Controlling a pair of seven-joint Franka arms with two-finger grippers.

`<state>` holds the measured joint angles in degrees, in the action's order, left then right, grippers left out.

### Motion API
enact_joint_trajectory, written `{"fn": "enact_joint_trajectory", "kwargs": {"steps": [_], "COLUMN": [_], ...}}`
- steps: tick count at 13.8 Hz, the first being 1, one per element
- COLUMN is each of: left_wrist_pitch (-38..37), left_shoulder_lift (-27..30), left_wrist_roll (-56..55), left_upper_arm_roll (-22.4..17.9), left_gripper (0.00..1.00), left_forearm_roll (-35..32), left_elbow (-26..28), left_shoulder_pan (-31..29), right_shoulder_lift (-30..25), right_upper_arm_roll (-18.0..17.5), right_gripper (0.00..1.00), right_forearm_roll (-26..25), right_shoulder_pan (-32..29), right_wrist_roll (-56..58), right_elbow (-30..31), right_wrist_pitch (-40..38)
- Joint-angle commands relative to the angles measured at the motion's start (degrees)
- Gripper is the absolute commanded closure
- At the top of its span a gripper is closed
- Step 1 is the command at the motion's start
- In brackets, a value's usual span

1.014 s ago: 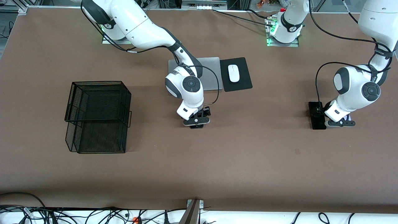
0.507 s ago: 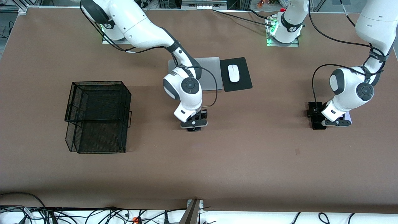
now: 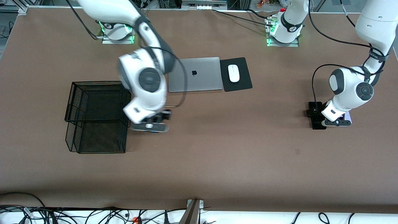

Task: Place phones with both arms
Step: 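Carry the small phone into the basket while the left gripper grasps the tall phone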

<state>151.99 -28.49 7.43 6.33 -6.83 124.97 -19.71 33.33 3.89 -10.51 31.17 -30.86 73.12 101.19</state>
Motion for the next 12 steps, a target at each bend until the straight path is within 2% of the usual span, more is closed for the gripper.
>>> {"fn": "enact_joint_trajectory", "kwargs": {"steps": [1,3,4,7,9,12], "left_wrist_pitch": [1.20,1.20,1.12,0.59,0.15,-4.76], "left_shoulder_lift": [-0.87,-0.95,-1.04,-1.04,-0.78,-0.34], "left_wrist_roll": [1.45,1.01,0.92,-1.79,-3.29,-4.87], "left_upper_arm_roll": [0.70,0.70,0.70,0.79,1.22,2.63], "left_gripper": [0.35,0.64,0.72,0.85,0.88,0.89], "left_forearm_roll": [1.29,1.29,1.29,1.29,1.29,1.29], "left_elbow": [0.63,0.63,0.63,0.19,-0.16,-2.35], "left_shoulder_pan": [-0.68,-0.68,-0.68,-0.42,0.02,0.02], "right_shoulder_lift": [-6.67,-13.17,-15.72,-21.27,-23.30,-26.55], "right_upper_arm_roll": [2.60,7.87,9.37,15.86,19.82,23.79], "right_gripper": [1.00,1.00,1.00,1.00,1.00,1.00], "right_forearm_roll": [2.49,4.97,4.97,5.06,5.32,5.41], "right_shoulder_pan": [-2.25,-2.61,-2.52,-2.52,-2.52,-2.61], "right_wrist_roll": [9.72,16.15,18.18,25.98,30.14,32.17], "right_elbow": [6.48,15.08,18.60,27.31,32.67,43.12], "right_wrist_pitch": [-4.49,-3.72,-2.76,1.19,5.31,15.41]}}
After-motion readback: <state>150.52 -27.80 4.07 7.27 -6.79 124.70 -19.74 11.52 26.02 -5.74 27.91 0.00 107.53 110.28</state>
